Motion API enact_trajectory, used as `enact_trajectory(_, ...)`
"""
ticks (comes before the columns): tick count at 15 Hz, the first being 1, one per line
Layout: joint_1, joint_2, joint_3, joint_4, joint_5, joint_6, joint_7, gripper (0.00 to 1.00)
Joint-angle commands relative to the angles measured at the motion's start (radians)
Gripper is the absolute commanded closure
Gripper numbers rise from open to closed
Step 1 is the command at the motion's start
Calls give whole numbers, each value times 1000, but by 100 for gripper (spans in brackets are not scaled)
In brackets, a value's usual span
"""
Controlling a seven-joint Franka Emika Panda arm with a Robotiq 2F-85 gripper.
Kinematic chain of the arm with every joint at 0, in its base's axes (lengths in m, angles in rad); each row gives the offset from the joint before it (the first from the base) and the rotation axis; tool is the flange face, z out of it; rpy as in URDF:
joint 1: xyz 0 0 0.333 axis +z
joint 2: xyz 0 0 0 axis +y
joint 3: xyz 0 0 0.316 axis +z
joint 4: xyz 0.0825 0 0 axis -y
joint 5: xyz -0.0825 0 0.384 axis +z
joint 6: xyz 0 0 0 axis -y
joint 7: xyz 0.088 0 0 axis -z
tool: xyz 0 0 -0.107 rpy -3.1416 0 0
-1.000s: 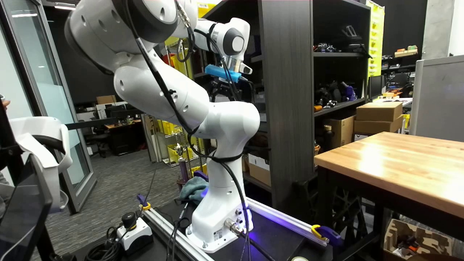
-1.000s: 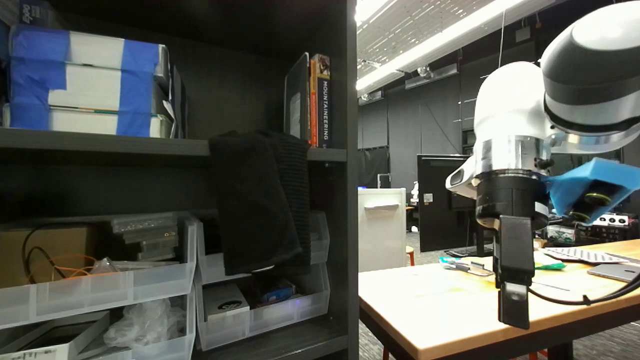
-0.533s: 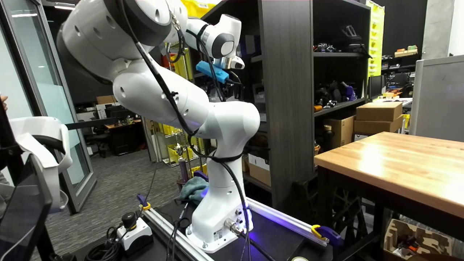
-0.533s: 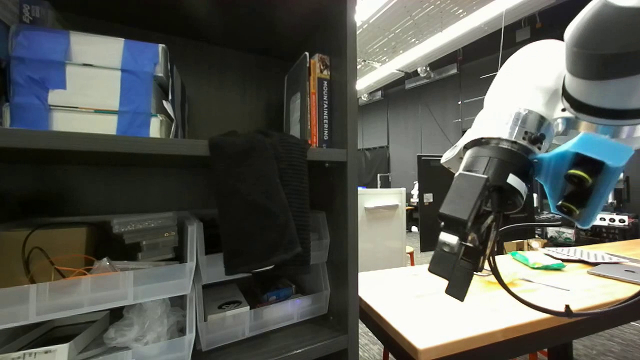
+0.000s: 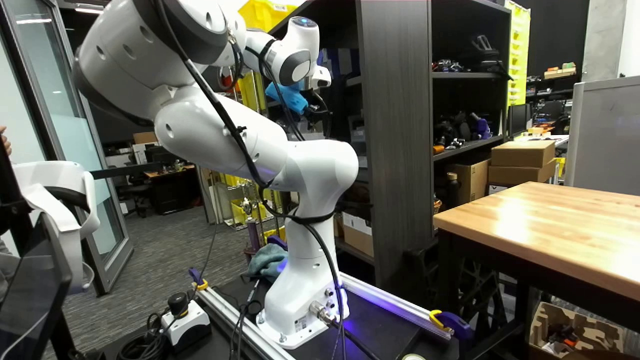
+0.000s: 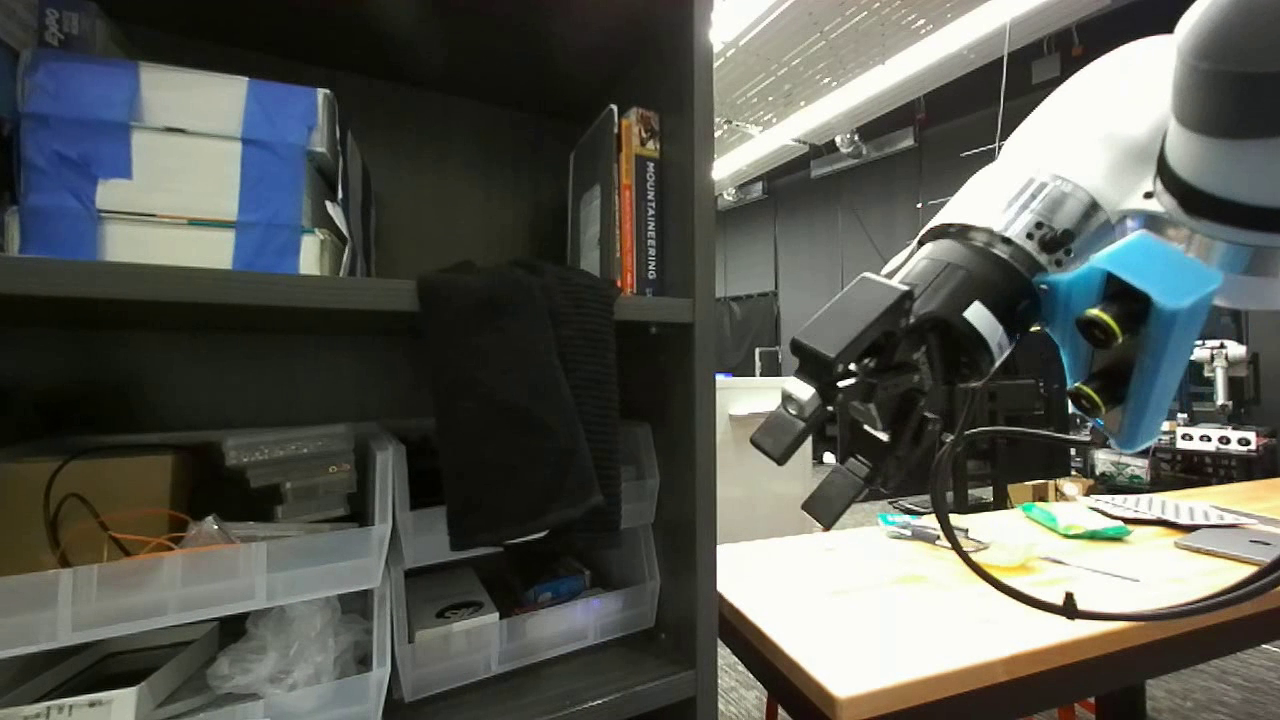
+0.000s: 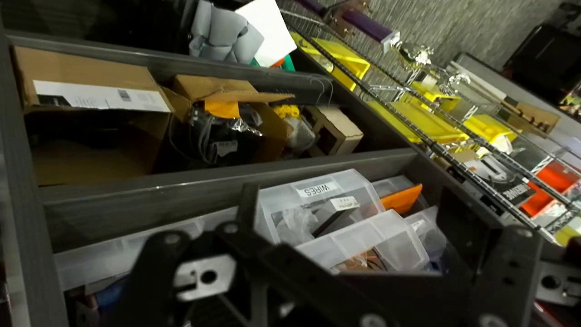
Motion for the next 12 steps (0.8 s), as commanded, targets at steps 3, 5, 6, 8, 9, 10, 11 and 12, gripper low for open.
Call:
enact_trajectory(3, -48, -49, 138, -10, 149, 186, -5, 0)
enact_trajectory(5, -54, -54, 191, -10, 207, 272, -14, 0)
enact_trajectory(6, -52, -55, 214, -11, 230, 309, -15, 0)
enact_trajectory(8, -51, -54, 260, -11, 271, 373, -22, 0)
enact_trajectory(9, -49, -51, 281, -12, 291, 402, -25, 0)
enact_trajectory(10, -48, -47, 303, -12, 311, 434, -28, 0)
enact_trajectory(11, -48, -42, 329, -11, 335, 470, -35, 0)
enact_trajectory(12, -49, -37, 351, -10, 353, 500, -39, 0)
